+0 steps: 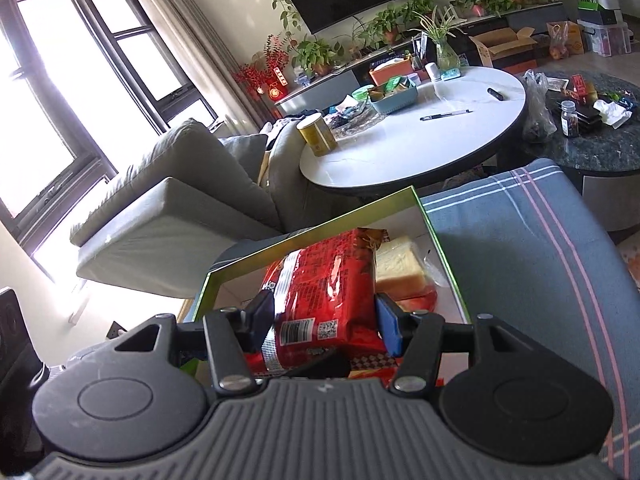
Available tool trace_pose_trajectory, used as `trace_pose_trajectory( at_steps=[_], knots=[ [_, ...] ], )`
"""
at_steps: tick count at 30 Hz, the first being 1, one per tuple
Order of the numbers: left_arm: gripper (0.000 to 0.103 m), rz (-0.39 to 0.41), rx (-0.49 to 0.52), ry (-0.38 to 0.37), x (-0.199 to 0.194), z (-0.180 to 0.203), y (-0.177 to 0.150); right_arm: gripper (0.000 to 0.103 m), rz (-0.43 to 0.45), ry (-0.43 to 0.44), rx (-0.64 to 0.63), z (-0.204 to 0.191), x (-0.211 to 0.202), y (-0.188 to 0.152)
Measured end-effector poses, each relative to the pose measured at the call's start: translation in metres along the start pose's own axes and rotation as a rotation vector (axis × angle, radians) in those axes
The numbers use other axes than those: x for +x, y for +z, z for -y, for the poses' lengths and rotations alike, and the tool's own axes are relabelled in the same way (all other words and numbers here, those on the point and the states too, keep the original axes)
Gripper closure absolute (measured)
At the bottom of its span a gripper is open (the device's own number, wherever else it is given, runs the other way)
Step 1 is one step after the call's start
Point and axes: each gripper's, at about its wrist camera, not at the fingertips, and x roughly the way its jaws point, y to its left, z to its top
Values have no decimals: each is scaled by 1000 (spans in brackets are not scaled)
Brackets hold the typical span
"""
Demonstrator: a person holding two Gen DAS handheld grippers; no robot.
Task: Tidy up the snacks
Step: 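Lower the red snack bag into the green box and open both tools, then withdraw both tools from the box back over the loose snacks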
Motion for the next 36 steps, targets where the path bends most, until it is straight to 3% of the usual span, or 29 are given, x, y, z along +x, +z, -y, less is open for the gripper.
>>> trace_pose_trajectory(
  at_steps=[7,9,17,29,36],
  knots=[
    [38,-54,-20,20,31,-12,-9,43,39,-93,52,28,13,3],
    [38,-52,-44,8,28,-18,-12,43,43,-77,90,39,8,2],
    [38,5,-80,16,-4,-25,-19,43,59,-62,107,36,-14,-9],
    [32,38,-117,62,-62,-29,-50,43,72,-39,-20,2,-53,-44],
    [30,62,-97,80,-98,-23,-75,43,124,-50,-115,-18,-76,-65]
  ],
)
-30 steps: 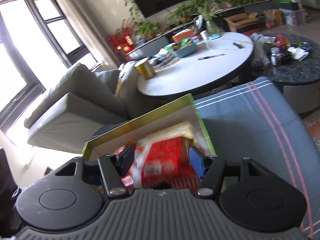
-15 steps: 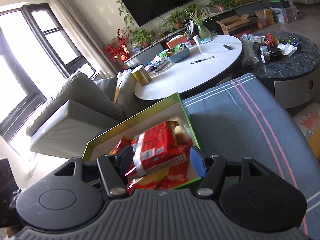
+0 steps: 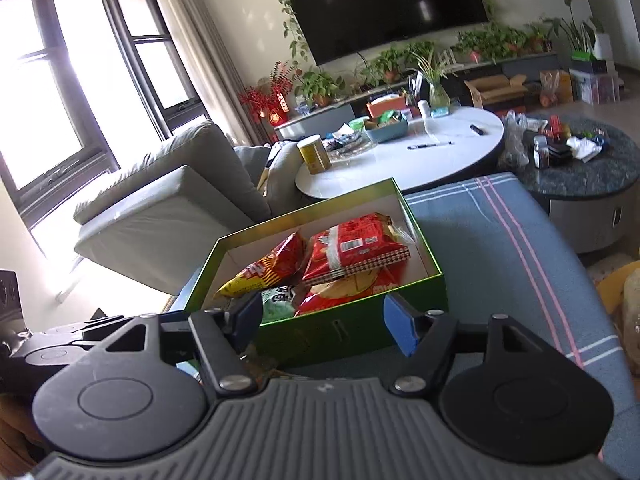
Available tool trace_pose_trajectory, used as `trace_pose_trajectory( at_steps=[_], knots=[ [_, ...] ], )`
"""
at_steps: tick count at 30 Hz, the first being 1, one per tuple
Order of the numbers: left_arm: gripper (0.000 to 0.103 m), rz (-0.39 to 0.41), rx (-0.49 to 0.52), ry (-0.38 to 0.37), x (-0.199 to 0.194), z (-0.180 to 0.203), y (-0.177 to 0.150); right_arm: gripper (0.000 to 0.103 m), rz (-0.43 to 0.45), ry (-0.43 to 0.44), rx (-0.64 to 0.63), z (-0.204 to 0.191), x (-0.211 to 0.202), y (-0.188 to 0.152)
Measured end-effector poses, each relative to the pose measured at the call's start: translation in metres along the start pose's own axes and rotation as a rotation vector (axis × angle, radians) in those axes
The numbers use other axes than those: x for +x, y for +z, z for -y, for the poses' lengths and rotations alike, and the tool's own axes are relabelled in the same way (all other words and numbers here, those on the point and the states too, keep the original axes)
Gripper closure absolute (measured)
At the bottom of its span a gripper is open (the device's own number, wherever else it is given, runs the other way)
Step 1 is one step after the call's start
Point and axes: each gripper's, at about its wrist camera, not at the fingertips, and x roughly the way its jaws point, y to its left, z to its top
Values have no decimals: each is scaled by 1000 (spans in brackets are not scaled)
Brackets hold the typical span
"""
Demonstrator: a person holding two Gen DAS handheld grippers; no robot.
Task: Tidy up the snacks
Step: 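Withdraw both tools from the box back over the loose snacks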
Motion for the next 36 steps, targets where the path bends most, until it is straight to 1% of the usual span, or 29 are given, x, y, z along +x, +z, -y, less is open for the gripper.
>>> trace_pose_trajectory(
  at_steps=[4,9,13,16,20,28,33,36],
  knots=[
    [29,4,11,8,-16,2,-14,43,62,4,-44,-12,-15,-10],
    [29,8,-8,7,-35,0,-30,43,155,24,-76,-27,-31,-19],
    [29,9,-14,8,-48,-1,-41,43,185,3,-122,-42,-39,-21],
    [29,12,-16,5,-57,-4,-50,43,177,5,-119,-43,-42,-22],
    [29,2,-6,-4,-70,-6,-62,43,152,-14,-101,-43,-42,-32],
    [26,-2,7,-7,-88,-11,-80,43,80,-59,-117,-50,-35,-51],
    [25,-27,4,17,-95,-14,-92,43,67,-67,-118,-50,-38,-62],
    [25,-44,-7,30,-100,-17,-99,43,39,-65,-112,-50,-36,-69]
  ],
)
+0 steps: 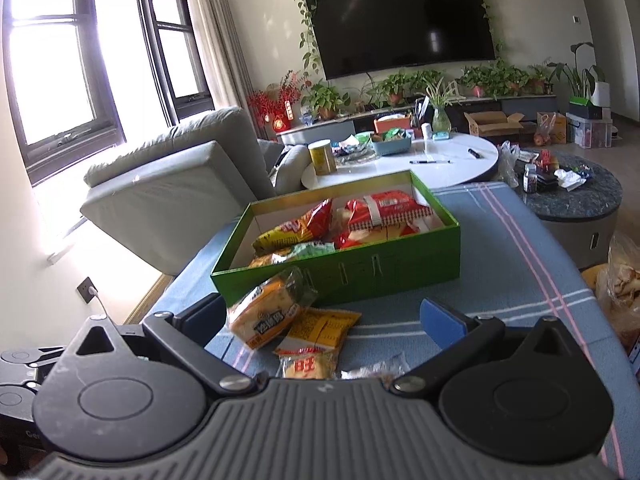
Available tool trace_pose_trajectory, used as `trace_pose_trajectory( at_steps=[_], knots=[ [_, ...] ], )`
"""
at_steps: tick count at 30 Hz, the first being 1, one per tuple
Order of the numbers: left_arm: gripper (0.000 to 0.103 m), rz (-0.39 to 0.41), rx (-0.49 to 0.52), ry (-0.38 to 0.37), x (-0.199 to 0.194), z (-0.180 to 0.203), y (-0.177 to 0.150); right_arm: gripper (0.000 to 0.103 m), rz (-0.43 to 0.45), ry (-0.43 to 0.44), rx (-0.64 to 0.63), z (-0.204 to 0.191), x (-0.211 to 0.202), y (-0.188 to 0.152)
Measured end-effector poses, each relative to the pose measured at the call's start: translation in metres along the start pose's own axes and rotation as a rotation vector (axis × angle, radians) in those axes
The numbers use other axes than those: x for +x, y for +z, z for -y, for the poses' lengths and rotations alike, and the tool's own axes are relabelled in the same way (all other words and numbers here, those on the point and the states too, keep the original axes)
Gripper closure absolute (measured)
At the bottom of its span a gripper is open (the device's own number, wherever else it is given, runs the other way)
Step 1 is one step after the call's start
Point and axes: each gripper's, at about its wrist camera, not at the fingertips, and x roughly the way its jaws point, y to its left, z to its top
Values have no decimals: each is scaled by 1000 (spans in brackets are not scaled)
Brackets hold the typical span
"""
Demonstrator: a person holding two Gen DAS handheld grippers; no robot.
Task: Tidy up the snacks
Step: 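Withdraw both tools from the box back over the loose snacks, then move the left tool to the brown almond-cookie bag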
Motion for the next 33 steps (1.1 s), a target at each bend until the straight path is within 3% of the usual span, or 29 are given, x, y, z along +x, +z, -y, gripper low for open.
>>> trace_pose_trajectory(
  at_steps=[13,19,29,33],
  knots=[
    [26,-97,10,34,-18,4,-25,43,-62,-21,-3,4,-4,-19],
    [26,-195,-37,-9,-20,3,-33,43,-61,-10,26,9,-9,-21],
    [27,-312,-189,-83,28,16,-23,43,-71,4,34,13,-15,-27],
    [27,-313,-144,-15,50,25,-11,43,-70,-10,68,23,-17,-28]
  ],
)
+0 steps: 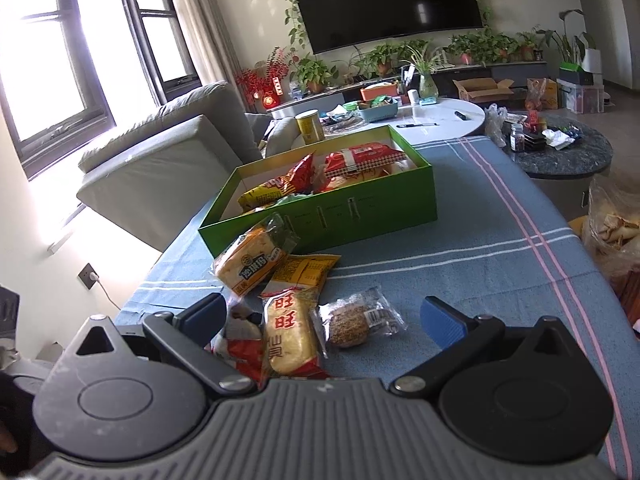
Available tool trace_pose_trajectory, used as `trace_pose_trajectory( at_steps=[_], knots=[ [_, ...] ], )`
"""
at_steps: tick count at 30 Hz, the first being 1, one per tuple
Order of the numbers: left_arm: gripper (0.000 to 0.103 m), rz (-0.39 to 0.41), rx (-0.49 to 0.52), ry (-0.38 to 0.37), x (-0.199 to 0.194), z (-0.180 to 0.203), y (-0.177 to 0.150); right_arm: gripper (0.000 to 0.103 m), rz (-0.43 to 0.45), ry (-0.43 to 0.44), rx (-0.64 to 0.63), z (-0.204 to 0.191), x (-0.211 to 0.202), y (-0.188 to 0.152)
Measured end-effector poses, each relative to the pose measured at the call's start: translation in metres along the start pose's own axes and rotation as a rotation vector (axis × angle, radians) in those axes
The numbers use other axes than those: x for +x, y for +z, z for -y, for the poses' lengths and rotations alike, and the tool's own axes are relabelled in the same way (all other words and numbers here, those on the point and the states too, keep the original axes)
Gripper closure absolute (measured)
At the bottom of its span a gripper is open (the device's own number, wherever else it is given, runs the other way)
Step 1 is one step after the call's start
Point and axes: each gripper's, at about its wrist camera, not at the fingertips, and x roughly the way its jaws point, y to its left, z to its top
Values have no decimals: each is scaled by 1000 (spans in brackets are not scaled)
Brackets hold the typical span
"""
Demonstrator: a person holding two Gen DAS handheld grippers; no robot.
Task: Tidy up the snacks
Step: 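Move the left tool to the brown almond-cookie bag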
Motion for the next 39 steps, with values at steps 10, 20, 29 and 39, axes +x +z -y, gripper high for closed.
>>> trace_pose_trajectory(
  at_steps=[10,20,29,39],
  knots=[
    [27,10,12,97,6,3,9,43,-23,-4,19,7,4,-2],
    [27,90,-78,188,-9,-23,17,43,-76,-56,-46,1,15,-12],
    [27,33,-82,221,11,-6,25,43,-92,-52,-61,0,15,-16],
    [27,63,-127,257,11,-32,41,43,-98,-45,-56,2,17,-18]
  ],
)
